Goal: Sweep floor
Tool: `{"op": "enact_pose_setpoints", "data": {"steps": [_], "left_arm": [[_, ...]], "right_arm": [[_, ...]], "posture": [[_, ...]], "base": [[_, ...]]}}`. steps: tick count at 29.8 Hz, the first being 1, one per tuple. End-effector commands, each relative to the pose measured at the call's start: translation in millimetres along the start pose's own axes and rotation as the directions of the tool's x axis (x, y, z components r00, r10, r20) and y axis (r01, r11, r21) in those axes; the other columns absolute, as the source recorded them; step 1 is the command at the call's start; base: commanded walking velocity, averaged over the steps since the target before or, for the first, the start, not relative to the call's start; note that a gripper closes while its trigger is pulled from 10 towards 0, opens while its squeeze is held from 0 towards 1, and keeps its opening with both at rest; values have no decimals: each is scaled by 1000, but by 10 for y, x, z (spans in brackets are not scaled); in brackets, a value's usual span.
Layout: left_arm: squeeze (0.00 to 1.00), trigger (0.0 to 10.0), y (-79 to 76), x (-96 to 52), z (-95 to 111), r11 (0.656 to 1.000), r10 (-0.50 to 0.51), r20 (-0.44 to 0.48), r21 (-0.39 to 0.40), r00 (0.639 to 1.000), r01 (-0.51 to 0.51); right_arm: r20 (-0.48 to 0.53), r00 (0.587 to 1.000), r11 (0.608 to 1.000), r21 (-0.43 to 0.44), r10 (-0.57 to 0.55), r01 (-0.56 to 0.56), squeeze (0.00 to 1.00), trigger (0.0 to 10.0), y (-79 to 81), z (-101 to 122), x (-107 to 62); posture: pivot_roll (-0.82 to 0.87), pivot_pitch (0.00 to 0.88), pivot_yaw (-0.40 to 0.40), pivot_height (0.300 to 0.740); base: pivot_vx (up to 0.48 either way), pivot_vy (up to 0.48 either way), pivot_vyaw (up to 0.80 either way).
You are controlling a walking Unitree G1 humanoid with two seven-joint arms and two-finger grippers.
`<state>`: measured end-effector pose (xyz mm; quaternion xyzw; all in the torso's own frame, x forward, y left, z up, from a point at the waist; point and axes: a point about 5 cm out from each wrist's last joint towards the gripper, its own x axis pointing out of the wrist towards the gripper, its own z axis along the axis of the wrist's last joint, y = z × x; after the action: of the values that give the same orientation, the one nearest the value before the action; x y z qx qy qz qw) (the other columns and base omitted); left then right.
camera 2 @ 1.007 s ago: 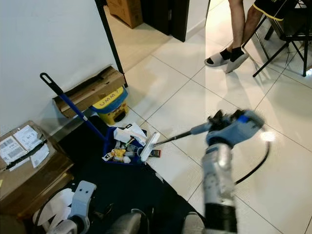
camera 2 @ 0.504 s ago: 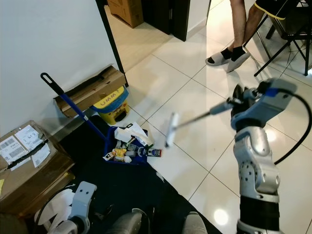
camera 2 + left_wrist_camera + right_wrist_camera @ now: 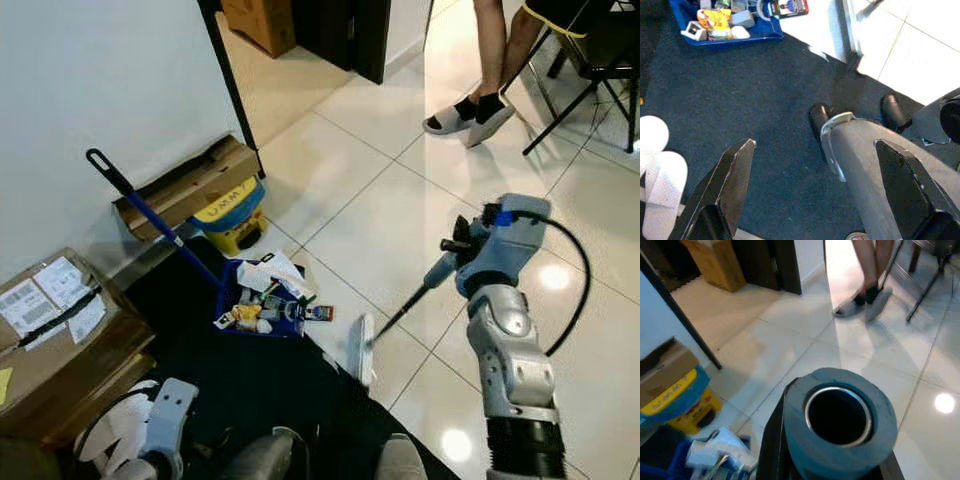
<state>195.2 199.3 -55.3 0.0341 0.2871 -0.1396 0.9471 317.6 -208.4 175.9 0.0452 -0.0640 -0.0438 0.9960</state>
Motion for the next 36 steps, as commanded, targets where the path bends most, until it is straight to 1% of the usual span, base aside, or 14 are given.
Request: {"op": "enact_pose_setpoints", "data": {"steps": [1,3,4,6,12,16,18,19,24,26,28,31,32,36], "left_arm": [[0,10000,58,-123,-149,1000,8,-38,3,999,-8],[0,10000,58,-123,-149,1000,8,-38,3,999,-8],[0,10000,76,-150,-168,1000,11,-39,4,999,-11],[0,10000,89,-170,-180,1000,12,-38,7,999,-12],[0,10000,95,-193,-195,1000,10,-37,12,999,-10],[0,10000,93,-217,-214,1000,4,-39,19,999,-3],[0,10000,93,-217,-214,1000,4,-39,19,999,-3],[0,10000,103,-223,-215,1000,5,-39,20,999,-4],[0,10000,128,-234,-206,1000,6,-37,24,999,-5],[0,10000,128,-234,-206,1000,6,-37,24,999,-5],[0,10000,137,-237,-207,1000,9,-39,25,999,-8],[0,10000,137,-237,-207,1000,9,-39,25,999,-8],[0,10000,141,-240,-210,1000,10,-40,26,999,-9],[0,10000,152,-249,-212,1000,11,-40,27,999,-10]], "right_arm": [[29,998,998,-35,52,-50,0,10000,192,-145,18],[29,998,998,-35,52,-50,0,10000,192,-145,18],[36,997,997,-44,70,-69,0,10000,289,-181,37],[41,996,997,-34,77,-76,0,10000,357,-194,61],[61,996,998,-9,67,-67,0,10000,428,-214,82],[165,981,988,133,-97,76,0,10000,406,-196,151],[165,981,988,133,-97,76,0,10000,406,-196,151],[174,977,979,183,-123,90,0,10000,418,-187,174],[212,969,963,261,-126,68,0,10000,530,-160,218],[212,969,963,261,-126,68,0,10000,530,-160,218],[214,969,936,349,-119,38,0,10000,681,-137,226],[214,969,936,349,-119,38,0,10000,681,-137,226],[206,971,918,395,-121,30,0,10000,750,-136,232],[190,972,887,461,-136,34,0,10000,808,-130,240]], "posture": [[-44,361,78,740],[-44,361,78,740],[-41,365,82,740],[-39,369,81,740],[-33,370,81,740],[-21,369,92,740],[-21,369,92,740],[-19,369,93,740],[-19,369,93,740],[-19,369,93,740],[14,370,101,740],[14,370,101,740],[15,368,103,740],[12,366,104,740]], "base": [[0,0,0],[0,0,0],[0,0,0],[0,0,0],[0,0,0],[0,0,0],[0,0,0],[0,0,0],[0,0,0],[0,0,0],[0,0,0],[0,0,0],[0,0,0],[0,0,0]]}}
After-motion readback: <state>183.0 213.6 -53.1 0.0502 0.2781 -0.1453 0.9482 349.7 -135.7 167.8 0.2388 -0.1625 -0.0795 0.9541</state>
